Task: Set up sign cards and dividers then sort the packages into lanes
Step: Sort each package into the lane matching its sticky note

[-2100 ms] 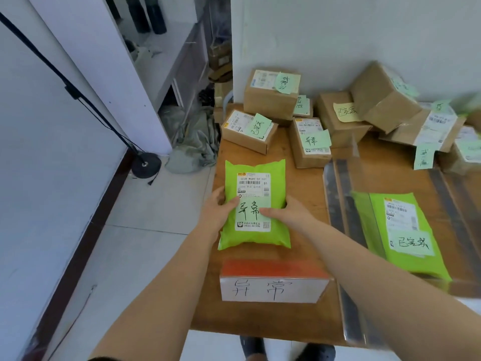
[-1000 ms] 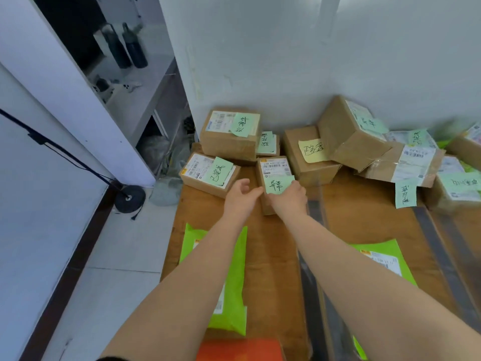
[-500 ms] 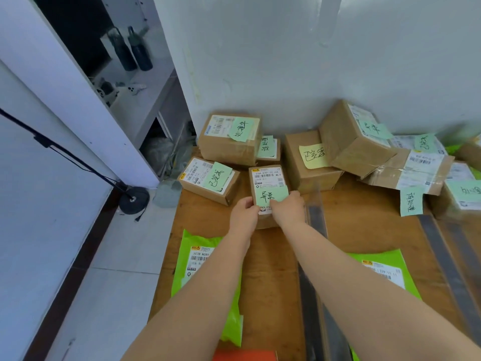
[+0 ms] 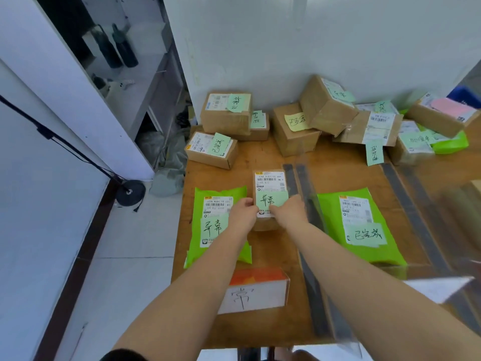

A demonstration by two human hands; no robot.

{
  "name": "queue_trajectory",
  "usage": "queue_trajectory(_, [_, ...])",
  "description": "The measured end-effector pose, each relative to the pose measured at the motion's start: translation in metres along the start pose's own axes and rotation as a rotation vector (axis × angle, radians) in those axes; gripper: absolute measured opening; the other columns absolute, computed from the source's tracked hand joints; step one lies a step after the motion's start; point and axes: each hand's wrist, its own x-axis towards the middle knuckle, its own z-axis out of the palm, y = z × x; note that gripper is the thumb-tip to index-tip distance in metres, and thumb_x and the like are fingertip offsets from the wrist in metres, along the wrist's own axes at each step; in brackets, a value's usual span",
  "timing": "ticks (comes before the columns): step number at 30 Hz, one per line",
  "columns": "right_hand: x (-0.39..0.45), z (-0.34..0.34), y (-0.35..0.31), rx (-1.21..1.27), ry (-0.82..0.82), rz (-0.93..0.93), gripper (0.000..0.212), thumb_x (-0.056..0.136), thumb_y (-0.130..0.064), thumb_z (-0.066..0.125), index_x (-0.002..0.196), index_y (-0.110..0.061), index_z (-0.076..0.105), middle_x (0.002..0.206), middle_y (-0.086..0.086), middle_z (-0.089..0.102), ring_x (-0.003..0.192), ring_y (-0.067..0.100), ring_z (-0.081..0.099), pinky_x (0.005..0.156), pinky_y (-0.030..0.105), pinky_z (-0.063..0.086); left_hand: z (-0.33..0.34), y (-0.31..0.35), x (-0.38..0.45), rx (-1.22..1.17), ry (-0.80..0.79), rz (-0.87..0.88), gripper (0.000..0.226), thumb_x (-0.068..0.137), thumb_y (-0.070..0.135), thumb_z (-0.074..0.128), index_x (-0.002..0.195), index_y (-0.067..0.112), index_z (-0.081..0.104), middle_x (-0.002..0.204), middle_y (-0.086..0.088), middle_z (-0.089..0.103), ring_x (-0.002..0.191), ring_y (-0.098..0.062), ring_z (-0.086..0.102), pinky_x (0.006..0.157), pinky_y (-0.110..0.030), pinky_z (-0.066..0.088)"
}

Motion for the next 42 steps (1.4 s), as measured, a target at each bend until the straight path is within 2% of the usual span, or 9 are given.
queue_trajectory(3, [-0.014,0.005,0.013,-0.055,-0.022,0.027,0.065,0.079,-0.025,0.071,0.127,0.003,0.038,0.13,0.02,0.049,0.118,0.036,0.052,0.096,0.042,0.047,-0.003,-0.017,-0.005,0.057,-0.035,-0.039,0.037,0.083,0.007,0.053,0.12,0.008,0.057,0.122,-0.013,0.061,0.115,-0.029,0.056,0.101,-0.043,0.045])
queue_trajectory(8, [-0.033,0.012,0.028,-0.152,-0.072,0.072,0.076,0.083,-0.02,0.069,0.139,0.002,0.023,0.14,0.019,0.037,0.129,0.036,0.04,0.104,0.041,0.039,-0.003,-0.033,-0.018,0.128,-0.077,-0.05,0.017,0.085,0.008,0.053,0.098,0.014,0.062,0.104,-0.015,0.059,0.105,-0.029,0.057,0.099,-0.044,0.046])
queue_trajectory(10, [-0.037,0.014,0.027,-0.192,-0.074,0.048,0.074,0.084,-0.019,0.067,0.139,0.001,0.022,0.143,0.018,0.033,0.132,0.035,0.034,0.105,0.04,0.035,-0.005,-0.031,-0.021,0.165,-0.073,-0.005,0.032,0.086,0.009,0.052,0.118,0.007,0.059,0.117,-0.013,0.059,0.112,-0.029,0.055,0.099,-0.041,0.046])
queue_trajectory(14, [-0.033,0.004,0.0,-0.27,0.014,-0.189,0.07,0.087,-0.027,0.061,0.141,-0.003,0.024,0.146,0.015,0.03,0.135,0.033,0.026,0.107,0.04,0.031,-0.022,-0.008,-0.016,0.221,0.055,0.162,0.043,0.089,0.011,0.051,0.131,0.009,0.048,0.132,-0.007,0.053,0.118,-0.023,0.052,0.091,-0.025,0.041])
queue_trajectory(19, [0.0,-0.006,-0.062,-0.208,-0.062,-0.469,0.058,0.088,-0.03,0.06,0.138,-0.014,0.037,0.139,0.008,0.038,0.129,0.027,0.036,0.103,0.039,0.035,-0.057,0.033,0.013,0.29,0.198,0.284,0.046,0.09,0.013,0.05,0.135,0.009,0.043,0.138,-0.007,0.048,0.125,-0.021,0.046,0.099,-0.03,0.039])
queue_trajectory(23, [0.045,0.01,-0.106,-0.191,-0.122,-0.547,0.056,0.086,-0.03,0.063,0.135,-0.015,0.041,0.135,0.006,0.043,0.125,0.024,0.043,0.102,0.039,0.04,-0.083,0.05,0.06,0.197,0.297,0.199,0.039,0.091,0.014,0.049,0.128,0.005,0.046,0.127,-0.011,0.055,0.111,-0.022,0.051,0.084,-0.024,0.035])
queue_trajectory(29, [0.106,0.053,-0.143,-0.184,-0.136,-0.515,0.052,0.084,-0.028,0.065,0.13,-0.012,0.045,0.13,0.009,0.046,0.124,0.025,0.044,0.101,0.037,0.039,-0.104,0.038,0.134,0.167,0.312,0.043,0.042,0.09,0.022,0.055,0.128,0.005,0.048,0.128,-0.009,0.055,0.12,-0.025,0.05,0.095,-0.028,0.037])
queue_trajectory(35, [0.146,0.081,-0.158,-0.152,-0.084,-0.469,0.059,0.087,-0.029,0.062,0.138,-0.009,0.039,0.139,0.008,0.04,0.125,0.025,0.045,0.1,0.033,0.039,-0.099,0.031,0.181,0.056,0.259,0.01,0.025,0.088,0.023,0.055,0.107,0.007,0.06,0.095,-0.006,0.06,0.09,-0.022,0.051,0.076,-0.025,0.035])
queue_trajectory(42, [0.15,0.089,-0.158,-0.143,-0.075,-0.438,0.045,0.085,-0.027,0.066,0.124,-0.011,0.052,0.131,0.007,0.043,0.109,0.019,0.053,0.079,0.02,0.041,-0.094,0.027,0.196,-0.335,0.208,-0.101,0.036,0.087,0.025,0.058,0.122,0.014,0.057,0.116,-0.001,0.063,0.109,-0.021,0.058,0.1,-0.039,0.045])
